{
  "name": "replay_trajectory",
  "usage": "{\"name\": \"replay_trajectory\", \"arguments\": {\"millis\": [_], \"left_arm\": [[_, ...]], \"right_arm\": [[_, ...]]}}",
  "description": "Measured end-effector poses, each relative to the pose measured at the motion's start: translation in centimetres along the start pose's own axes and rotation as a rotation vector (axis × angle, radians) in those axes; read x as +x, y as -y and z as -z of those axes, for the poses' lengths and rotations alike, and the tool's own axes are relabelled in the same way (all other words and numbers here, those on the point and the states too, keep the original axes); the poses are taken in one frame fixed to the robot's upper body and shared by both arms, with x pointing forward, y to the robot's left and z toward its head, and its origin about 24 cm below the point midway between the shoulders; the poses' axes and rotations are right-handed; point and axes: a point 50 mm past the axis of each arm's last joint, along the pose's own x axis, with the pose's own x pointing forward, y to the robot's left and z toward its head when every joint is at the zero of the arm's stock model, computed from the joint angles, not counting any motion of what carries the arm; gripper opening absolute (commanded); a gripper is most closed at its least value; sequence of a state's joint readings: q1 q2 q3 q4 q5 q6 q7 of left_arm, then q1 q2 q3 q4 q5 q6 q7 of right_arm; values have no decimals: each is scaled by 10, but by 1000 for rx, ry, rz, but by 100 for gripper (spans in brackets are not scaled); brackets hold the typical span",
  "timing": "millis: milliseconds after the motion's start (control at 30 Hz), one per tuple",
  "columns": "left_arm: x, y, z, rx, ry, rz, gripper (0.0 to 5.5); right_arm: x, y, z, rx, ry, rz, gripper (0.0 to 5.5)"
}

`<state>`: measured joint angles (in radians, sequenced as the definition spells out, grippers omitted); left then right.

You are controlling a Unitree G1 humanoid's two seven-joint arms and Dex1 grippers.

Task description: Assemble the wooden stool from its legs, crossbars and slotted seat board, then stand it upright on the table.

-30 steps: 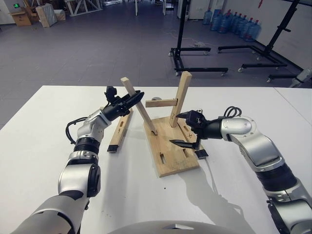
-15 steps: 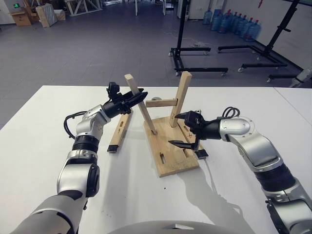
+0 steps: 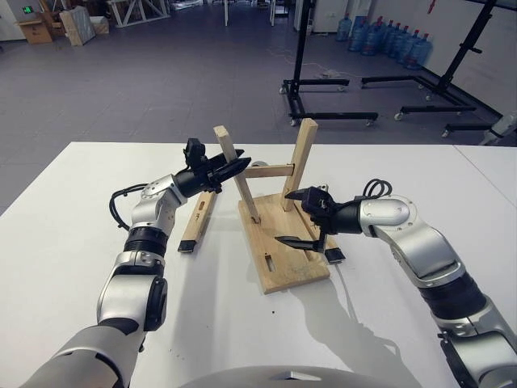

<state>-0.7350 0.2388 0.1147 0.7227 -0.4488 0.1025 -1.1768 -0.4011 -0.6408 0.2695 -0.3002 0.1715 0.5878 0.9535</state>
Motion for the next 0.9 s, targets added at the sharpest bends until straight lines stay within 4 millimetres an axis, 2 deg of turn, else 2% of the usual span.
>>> {"name": "replay_trajectory", "arguments": {"millis": [233,600,767,900], "left_arm": [[-5,1,-3,20,-12,10,202],[-3,7,-21,70,-41,40,202],[-1,10,-12,45,-45,38,202],[-2,9,-8,90,-52,29,202]], "right_arm": [[1,-1,-1,1,5,-5,540],[1,-2,-1,-1,5,-9,540],[2,-2,-2,-4,7,-12,540],[2,-3,-2,-5,8,-14,540]]}}
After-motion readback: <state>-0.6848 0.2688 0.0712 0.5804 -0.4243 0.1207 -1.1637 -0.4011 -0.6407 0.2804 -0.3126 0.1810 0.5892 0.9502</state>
